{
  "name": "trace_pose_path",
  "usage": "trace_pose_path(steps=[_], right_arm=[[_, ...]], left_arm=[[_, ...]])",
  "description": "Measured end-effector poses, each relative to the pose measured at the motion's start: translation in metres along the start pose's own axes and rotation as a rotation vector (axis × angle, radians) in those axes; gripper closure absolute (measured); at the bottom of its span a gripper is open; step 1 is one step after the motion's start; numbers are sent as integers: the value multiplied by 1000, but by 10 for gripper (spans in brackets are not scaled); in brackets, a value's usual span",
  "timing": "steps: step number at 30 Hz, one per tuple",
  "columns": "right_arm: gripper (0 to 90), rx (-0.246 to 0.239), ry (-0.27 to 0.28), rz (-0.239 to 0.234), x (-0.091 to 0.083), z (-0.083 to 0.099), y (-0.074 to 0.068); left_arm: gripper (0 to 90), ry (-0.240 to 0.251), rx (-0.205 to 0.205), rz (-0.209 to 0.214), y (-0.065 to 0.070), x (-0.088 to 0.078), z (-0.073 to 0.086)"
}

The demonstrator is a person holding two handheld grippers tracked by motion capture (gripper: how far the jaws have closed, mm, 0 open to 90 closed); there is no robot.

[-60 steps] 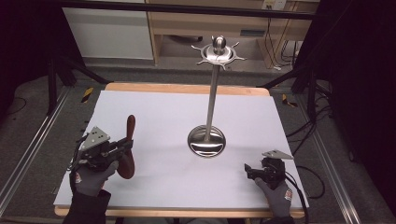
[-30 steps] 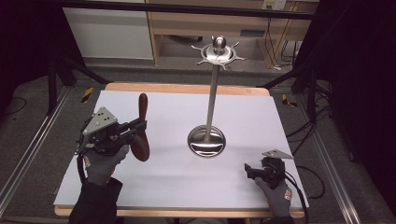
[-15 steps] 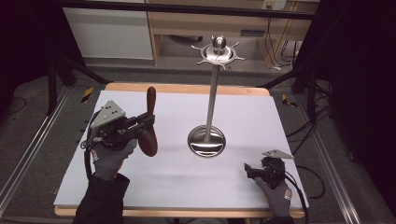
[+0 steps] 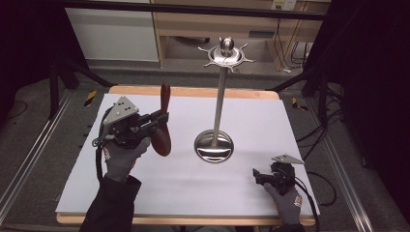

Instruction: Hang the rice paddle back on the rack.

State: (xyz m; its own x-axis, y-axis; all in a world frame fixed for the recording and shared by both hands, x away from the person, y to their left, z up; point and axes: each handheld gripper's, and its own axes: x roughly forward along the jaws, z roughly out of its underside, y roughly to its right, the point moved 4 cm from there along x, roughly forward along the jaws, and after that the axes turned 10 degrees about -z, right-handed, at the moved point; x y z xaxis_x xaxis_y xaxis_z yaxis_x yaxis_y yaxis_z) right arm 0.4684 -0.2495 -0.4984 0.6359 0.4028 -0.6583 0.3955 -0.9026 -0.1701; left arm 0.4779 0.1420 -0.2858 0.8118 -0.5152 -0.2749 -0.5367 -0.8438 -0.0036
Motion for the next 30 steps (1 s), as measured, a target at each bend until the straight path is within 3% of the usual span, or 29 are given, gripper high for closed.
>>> trace_pose_path(steps=[30], right_arm=[[110, 16, 5, -6, 0, -1, 0]], left_arm=[[786, 31, 30, 53, 29, 25, -31]])
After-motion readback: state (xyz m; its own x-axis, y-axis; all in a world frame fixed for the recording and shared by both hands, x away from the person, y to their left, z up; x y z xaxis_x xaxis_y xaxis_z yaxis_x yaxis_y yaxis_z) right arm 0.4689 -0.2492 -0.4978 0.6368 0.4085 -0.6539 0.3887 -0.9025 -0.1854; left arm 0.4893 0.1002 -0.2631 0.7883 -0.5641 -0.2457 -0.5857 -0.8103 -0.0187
